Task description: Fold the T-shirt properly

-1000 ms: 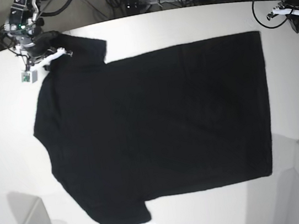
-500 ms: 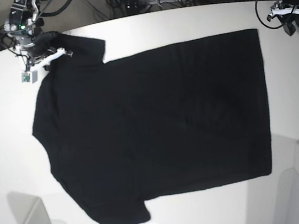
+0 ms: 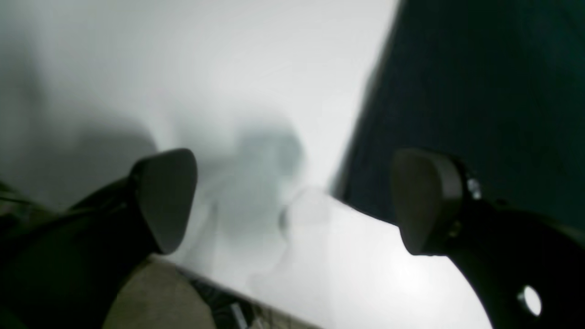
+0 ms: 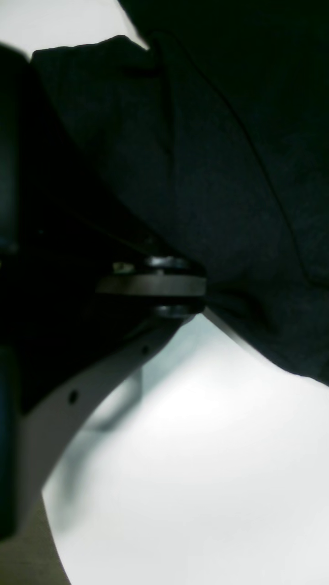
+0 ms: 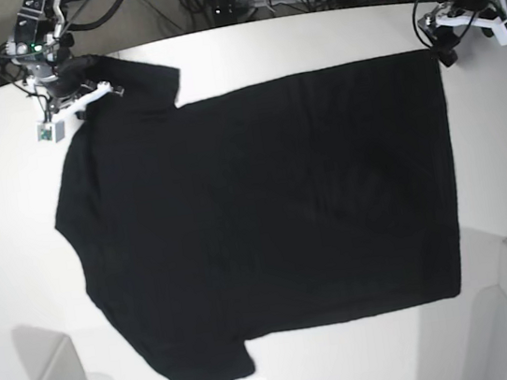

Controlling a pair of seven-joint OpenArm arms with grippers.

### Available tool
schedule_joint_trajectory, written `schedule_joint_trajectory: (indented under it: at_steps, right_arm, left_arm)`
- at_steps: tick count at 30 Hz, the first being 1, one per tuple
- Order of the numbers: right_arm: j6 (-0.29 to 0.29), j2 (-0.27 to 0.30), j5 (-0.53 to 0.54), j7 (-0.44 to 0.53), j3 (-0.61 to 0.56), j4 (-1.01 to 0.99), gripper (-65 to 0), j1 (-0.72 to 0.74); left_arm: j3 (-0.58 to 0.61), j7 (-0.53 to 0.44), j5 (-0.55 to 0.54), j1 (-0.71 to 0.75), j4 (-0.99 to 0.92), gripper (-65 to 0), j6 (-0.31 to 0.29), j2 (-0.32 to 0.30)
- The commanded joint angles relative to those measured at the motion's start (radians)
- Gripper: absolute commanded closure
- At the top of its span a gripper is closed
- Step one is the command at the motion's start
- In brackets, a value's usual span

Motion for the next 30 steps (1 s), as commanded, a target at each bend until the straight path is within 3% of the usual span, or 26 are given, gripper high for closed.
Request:
schedule_joint_trajectory:
  at_steps: [1, 12, 24, 30]
  right_arm:
    - [0.002, 0.001, 0.001, -0.019, 0.001, 0.013, 0.0, -0.003]
    - [0.002, 0.001, 0.001, -0.019, 0.003, 0.013, 0.0, -0.003]
    - [0.005, 0.003, 0.001, -0.017, 0.003, 0.013, 0.0, -0.003]
    - [0.005, 0.003, 0.001, -0.017, 0.003, 0.013, 0.0, -0.003]
  left_arm:
    - [0.011, -0.024, -0.01, -0.006, 0.004, -65.0, -0.004, -0.011]
    - [0.16, -0.024, -0.007, -0.081, -0.043, -65.0, -0.004, -0.01]
    - [0.167, -0.024, -0.007, -0.101, -0.124, -64.7, -0.004, -0.008]
    - [0.167, -0.024, -0.009, -0.101, -0.127, -39.0, -0.004, -0.007]
